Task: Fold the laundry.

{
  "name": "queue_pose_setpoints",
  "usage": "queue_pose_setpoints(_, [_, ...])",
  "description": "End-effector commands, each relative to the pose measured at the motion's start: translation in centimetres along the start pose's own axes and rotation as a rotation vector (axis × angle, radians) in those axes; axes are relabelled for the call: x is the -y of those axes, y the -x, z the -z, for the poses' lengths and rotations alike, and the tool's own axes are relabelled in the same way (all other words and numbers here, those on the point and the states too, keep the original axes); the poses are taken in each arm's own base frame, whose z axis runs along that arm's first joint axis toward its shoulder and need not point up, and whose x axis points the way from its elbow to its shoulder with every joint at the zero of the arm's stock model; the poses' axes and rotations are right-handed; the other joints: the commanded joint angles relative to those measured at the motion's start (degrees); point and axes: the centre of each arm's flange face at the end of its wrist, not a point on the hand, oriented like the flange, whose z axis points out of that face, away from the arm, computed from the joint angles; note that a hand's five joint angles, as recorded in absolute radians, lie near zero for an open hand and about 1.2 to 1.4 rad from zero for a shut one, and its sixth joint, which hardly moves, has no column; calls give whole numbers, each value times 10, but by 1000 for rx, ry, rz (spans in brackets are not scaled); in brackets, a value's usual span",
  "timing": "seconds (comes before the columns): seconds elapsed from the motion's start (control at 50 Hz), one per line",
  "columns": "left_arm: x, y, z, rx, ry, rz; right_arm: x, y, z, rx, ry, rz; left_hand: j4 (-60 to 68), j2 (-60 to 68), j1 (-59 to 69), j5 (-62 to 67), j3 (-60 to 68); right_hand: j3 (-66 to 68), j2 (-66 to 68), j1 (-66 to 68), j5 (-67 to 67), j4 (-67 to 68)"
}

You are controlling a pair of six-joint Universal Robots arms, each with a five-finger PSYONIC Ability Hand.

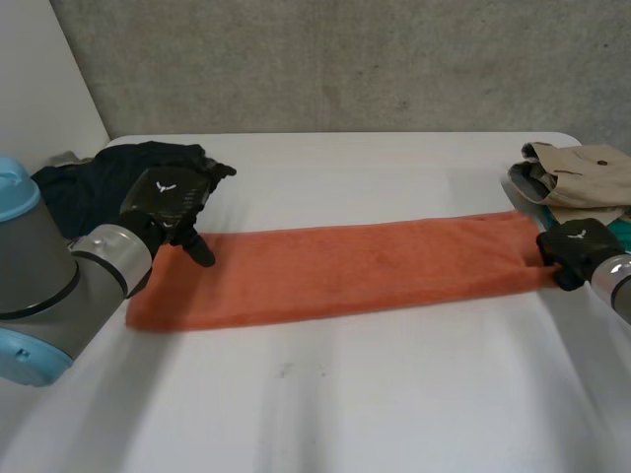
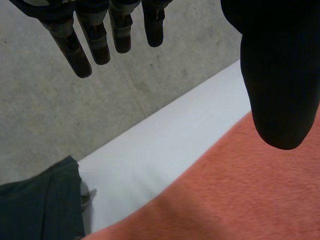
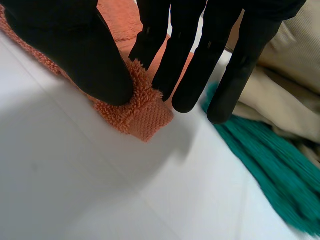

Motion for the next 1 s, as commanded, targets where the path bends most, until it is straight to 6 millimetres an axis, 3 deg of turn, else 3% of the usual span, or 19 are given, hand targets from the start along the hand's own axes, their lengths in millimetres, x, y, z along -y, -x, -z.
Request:
queue_pose_setpoints(0.02, [18, 1, 12, 9, -49, -12, -11, -50, 18, -154, 52, 2, -8, -9, 3, -18, -14, 120, 124, 168, 134, 114])
queue_pose_setpoints(0.18, [31, 4, 22, 23, -83, -17, -36, -110, 31, -299, 168, 172, -9, -11, 1, -20, -16, 120, 124, 168, 134, 114])
queue_pose_setpoints(0.24, [34, 4, 25, 27, -92, -20, -22, -106, 31, -299, 144, 221, -9, -11, 1, -20, -16, 120, 124, 168, 134, 114])
queue_pose_setpoints(0.28, [35, 5, 26, 32, -94, -19, 2, -94, 31, -288, 77, 240, -9, -11, 1, -20, -16, 120, 124, 168, 134, 114])
queue_pose_setpoints(0.3, [38, 6, 28, 35, -101, -17, 32, -78, 32, -272, -7, 255, -9, -11, 1, -20, -16, 120, 124, 168, 134, 114])
queue_pose_setpoints(0.42, [41, 10, 34, 51, -112, -11, 111, -2, 47, -148, -267, 300, -9, -11, 1, -20, -16, 120, 124, 168, 134, 114])
queue_pose_setpoints(0.44, [42, 10, 36, 53, -114, -8, 132, 32, 54, -86, -355, 332, -9, -11, 1, -20, -16, 120, 124, 168, 134, 114])
queue_pose_setpoints(0.5, [42, 10, 38, 56, -114, -3, 162, 86, 71, 13, -508, 377, -9, -11, 1, -20, -16, 120, 124, 168, 134, 114])
queue_pose_setpoints(0.52, [42, 10, 39, 54, -113, -2, 176, 122, 82, 76, -602, 401, -9, -11, 1, -20, -16, 120, 124, 168, 134, 114])
queue_pose_setpoints(0.58, [39, 9, 40, 53, -106, 2, 180, 176, 93, 180, -698, 441, -9, -11, 1, -20, -16, 120, 124, 168, 134, 114])
queue_pose_setpoints(0.6, [38, 8, 41, 50, -102, 3, 178, 210, 101, 251, -744, 472, -9, -11, 1, -20, -16, 120, 124, 168, 134, 114])
queue_pose_setpoints(0.64, [37, 7, 41, 49, -99, 4, 174, 241, 109, 312, -780, 508, -9, -11, 1, -20, -16, 120, 124, 168, 134, 114])
queue_pose_setpoints(0.66, [36, 7, 41, 49, -96, 5, 166, 269, 118, 376, -801, 542, -9, -11, 1, -20, -16, 120, 124, 168, 134, 114])
queue_pose_setpoints(0.74, [33, 5, 42, 44, -89, 6, 140, 319, 133, 498, -806, 615, -9, -11, 1, -20, -16, 120, 124, 168, 134, 114])
queue_pose_setpoints(0.8, [32, 4, 42, 39, -89, 5, 131, 330, 133, 507, -790, 640, -11, -12, -1, -22, -17, 120, 124, 168, 134, 114])
queue_pose_setpoints(0.88, [34, 3, 42, 36, -95, 3, 134, 321, 135, 480, -750, 592, -11, -12, -1, -22, -17, -494, -490, -446, -479, -499])
queue_pose_setpoints(0.96, [38, 3, 41, 36, -108, 0, 159, 271, 131, 381, -671, 364, -11, -12, -1, -22, -17, -580, -576, -532, -566, -586])
queue_pose_setpoints(0.98, [39, 3, 41, 35, -112, -2, 167, 236, 125, 322, -622, 258, -11, -12, -1, -22, -17, -580, -576, -532, -566, -586])
queue_pose_setpoints(1.0, [40, 3, 40, 34, -115, -2, 166, 221, 121, 303, -588, 209, -11, -12, -1, -22, -17, -580, -576, -532, -566, -586])
